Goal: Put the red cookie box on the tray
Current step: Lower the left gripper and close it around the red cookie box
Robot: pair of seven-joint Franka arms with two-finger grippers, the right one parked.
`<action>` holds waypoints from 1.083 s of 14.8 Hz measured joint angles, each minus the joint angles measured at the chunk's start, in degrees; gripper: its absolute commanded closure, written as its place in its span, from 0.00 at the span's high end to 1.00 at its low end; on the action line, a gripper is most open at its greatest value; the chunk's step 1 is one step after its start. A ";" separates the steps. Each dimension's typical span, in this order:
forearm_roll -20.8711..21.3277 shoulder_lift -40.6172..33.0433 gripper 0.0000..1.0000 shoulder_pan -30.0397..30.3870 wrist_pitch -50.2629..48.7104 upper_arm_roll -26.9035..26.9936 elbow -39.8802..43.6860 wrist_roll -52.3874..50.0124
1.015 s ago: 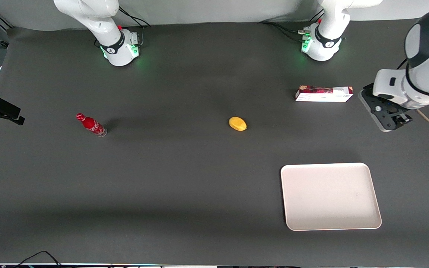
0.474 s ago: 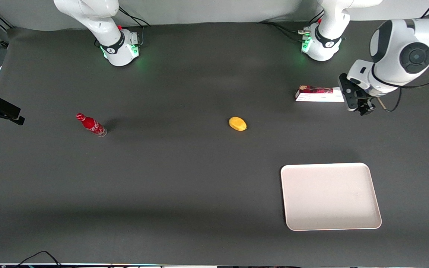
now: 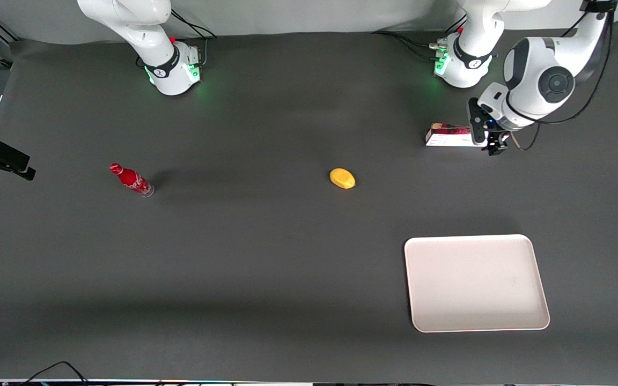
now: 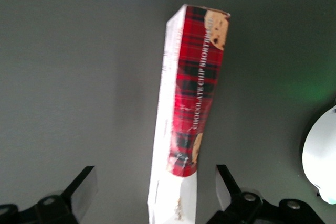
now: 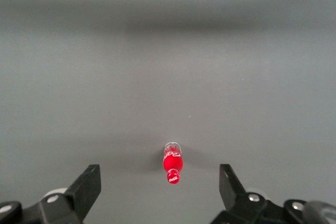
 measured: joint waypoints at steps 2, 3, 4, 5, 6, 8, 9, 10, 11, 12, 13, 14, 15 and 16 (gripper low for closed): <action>-0.53 0.16 1.00 -0.02 2.32 -0.13 -2.51 1.56; -0.59 0.40 1.00 -0.04 2.58 -0.15 -2.98 1.96; -0.60 0.71 1.00 -0.09 2.62 -0.17 -3.18 2.31; -0.70 0.99 1.00 -0.20 2.92 -0.19 -3.35 2.70; -0.82 1.40 1.00 -0.37 4.00 -0.22 -3.58 3.11; -1.24 2.92 1.00 -0.79 7.19 -0.26 -4.12 4.08; -1.55 3.83 1.00 -0.99 8.26 -0.26 -4.35 4.34; -1.76 4.75 1.00 -1.14 8.83 -0.26 -4.37 4.58; -1.85 5.42 1.00 -1.21 9.26 -0.26 -4.38 4.69; -1.93 5.97 1.00 -1.23 9.51 -0.26 -4.39 4.77; -2.05 6.42 1.00 -1.23 9.89 -0.26 -4.41 4.82; -2.19 6.88 0.98 -1.23 10.54 -0.26 -4.50 4.87; -2.54 7.34 0.92 -1.23 11.14 -0.26 -4.64 4.92; -2.92 7.81 0.82 -1.24 11.72 -0.26 -4.83 5.02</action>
